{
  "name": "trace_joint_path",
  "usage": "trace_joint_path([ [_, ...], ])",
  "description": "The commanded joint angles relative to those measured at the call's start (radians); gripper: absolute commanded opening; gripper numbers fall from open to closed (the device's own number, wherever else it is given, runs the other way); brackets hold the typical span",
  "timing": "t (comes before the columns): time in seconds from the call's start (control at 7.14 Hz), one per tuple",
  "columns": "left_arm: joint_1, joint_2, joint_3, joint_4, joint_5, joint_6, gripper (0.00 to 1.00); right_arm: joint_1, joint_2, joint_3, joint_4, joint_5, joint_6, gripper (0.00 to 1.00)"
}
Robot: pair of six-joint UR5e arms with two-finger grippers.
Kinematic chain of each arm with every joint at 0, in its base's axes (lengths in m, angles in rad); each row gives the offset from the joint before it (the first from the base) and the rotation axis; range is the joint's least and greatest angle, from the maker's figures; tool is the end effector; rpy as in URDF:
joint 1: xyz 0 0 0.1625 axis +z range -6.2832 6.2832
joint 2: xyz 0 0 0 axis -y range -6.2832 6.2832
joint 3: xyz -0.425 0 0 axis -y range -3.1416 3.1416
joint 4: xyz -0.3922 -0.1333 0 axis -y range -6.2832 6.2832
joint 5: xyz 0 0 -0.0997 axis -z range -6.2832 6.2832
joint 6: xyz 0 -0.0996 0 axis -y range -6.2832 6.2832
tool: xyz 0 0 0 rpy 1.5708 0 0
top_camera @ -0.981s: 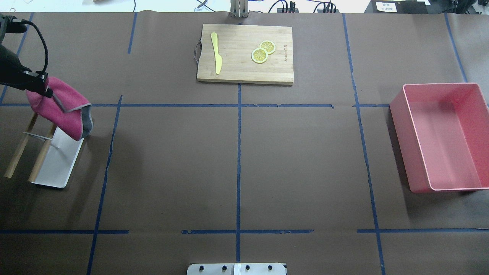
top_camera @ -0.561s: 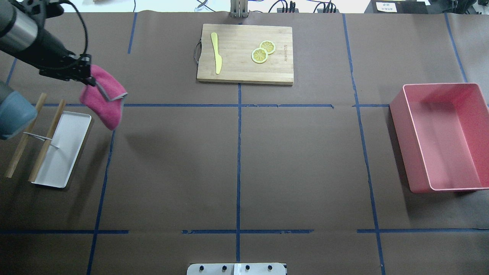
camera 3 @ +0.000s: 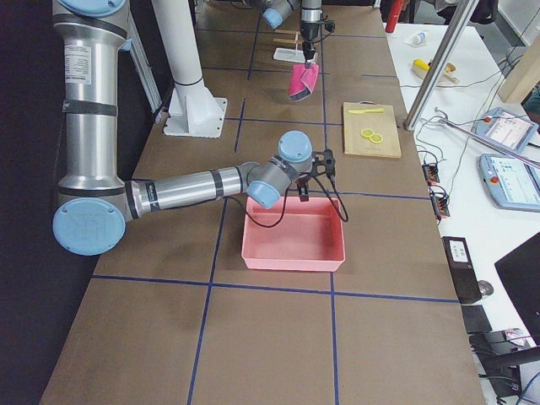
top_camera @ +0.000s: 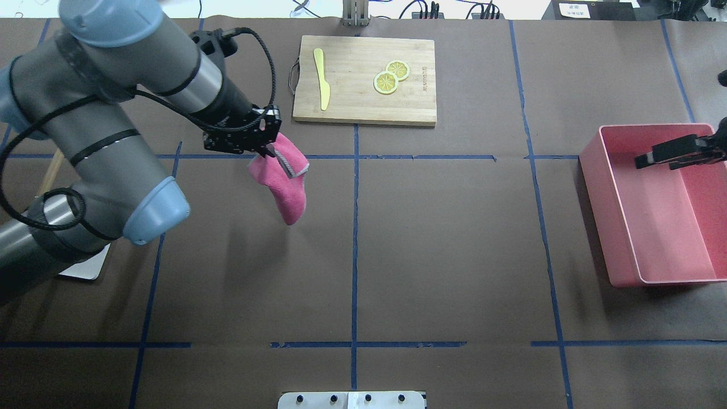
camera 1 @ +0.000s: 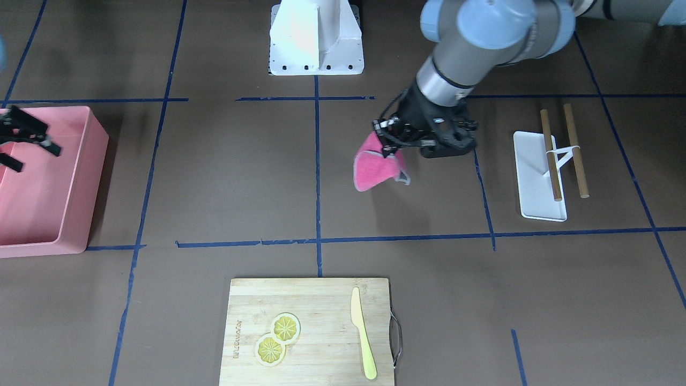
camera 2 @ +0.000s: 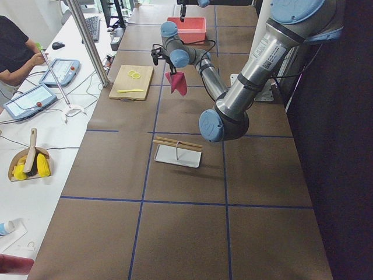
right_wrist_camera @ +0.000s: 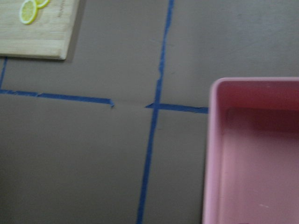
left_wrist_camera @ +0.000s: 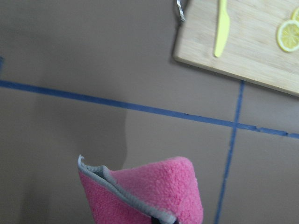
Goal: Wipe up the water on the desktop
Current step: 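Lift the pink cloth with the left gripper while the right arm approaches, then bring the right gripper to the hanging cloth and close on it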
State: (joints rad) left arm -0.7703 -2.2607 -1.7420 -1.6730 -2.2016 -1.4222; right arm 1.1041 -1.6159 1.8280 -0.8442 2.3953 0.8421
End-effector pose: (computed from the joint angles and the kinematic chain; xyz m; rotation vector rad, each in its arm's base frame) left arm 0.4139 -0.5054 0.1568 -0.1078 1.0898 -0.2550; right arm -0.1612 -0.4537 0.4640 0.2356 -1.1340 -0.0541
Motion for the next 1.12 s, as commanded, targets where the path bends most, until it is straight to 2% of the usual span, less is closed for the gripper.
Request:
trace_joint_path([
  [0.0, 0.048, -0.124, 0.112, -0.005, 0.041, -0.11, 0.0, -0.169, 0.043, 0.095, 0.019, -0.128, 0.142, 1.0],
  [0.28, 0.08, -0.294, 0.276, -0.01, 0.092, -0.313, 0.0, -0.265, 0.149, 0.119, 0.019, -0.201, 0.164, 1.0],
  [0.42, 0.089, -0.333, 0.318, -0.01, 0.102, -0.378, 0.01, -0.327, 0.21, 0.126, 0.019, -0.319, 0.161, 1.0],
  [0.7, 0.155, -0.371, 0.341, -0.014, 0.242, -0.545, 0.03, -0.568, 0.26, 0.149, 0.016, -0.791, 0.15, 1.0],
  [0.84, 0.157, -0.4, 0.382, -0.017, 0.244, -0.598, 0.03, -0.63, 0.277, 0.149, 0.016, -0.924, 0.144, 0.99],
  [0.98, 0.16, -0.41, 0.392, -0.017, 0.244, -0.624, 0.03, -0.642, 0.292, 0.149, 0.014, -0.952, 0.137, 0.98],
])
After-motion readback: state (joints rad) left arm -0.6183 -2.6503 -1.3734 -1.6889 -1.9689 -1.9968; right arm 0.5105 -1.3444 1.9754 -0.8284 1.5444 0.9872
